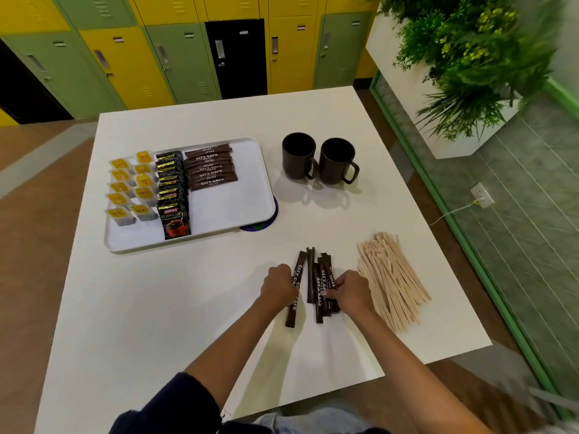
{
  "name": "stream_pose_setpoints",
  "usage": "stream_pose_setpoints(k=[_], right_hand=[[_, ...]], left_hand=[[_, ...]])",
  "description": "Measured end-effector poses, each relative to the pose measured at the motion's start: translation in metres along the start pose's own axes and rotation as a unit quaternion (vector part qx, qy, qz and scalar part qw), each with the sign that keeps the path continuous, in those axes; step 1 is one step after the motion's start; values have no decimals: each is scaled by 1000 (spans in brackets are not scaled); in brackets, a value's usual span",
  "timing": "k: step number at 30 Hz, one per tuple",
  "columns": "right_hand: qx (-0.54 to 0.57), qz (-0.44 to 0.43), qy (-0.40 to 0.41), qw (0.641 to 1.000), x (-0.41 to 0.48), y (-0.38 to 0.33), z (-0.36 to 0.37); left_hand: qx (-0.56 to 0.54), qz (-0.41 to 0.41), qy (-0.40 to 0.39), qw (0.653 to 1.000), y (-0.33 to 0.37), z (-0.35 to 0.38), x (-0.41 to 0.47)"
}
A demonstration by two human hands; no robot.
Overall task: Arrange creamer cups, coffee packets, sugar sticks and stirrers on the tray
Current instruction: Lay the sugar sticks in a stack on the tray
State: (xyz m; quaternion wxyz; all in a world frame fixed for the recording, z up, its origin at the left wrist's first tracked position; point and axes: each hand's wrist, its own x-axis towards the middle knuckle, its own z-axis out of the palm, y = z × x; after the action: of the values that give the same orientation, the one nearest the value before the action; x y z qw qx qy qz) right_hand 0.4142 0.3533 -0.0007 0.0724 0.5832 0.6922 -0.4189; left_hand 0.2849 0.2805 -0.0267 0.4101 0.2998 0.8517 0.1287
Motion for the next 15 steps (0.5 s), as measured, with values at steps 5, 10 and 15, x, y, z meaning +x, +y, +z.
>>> stream_pose_setpoints(k=[5,10,15], right_hand=[[24,12,-15,1000,1,-5,3],[15,9,-6,1000,0,-9,4],[15,15,-22,1000,7,-12,4]], left_hand=[[29,-8,0,1000,5,-1,0],[-7,-26,-1,1000,2,-2,2],[-135,-26,1,991,-12,-17,11]])
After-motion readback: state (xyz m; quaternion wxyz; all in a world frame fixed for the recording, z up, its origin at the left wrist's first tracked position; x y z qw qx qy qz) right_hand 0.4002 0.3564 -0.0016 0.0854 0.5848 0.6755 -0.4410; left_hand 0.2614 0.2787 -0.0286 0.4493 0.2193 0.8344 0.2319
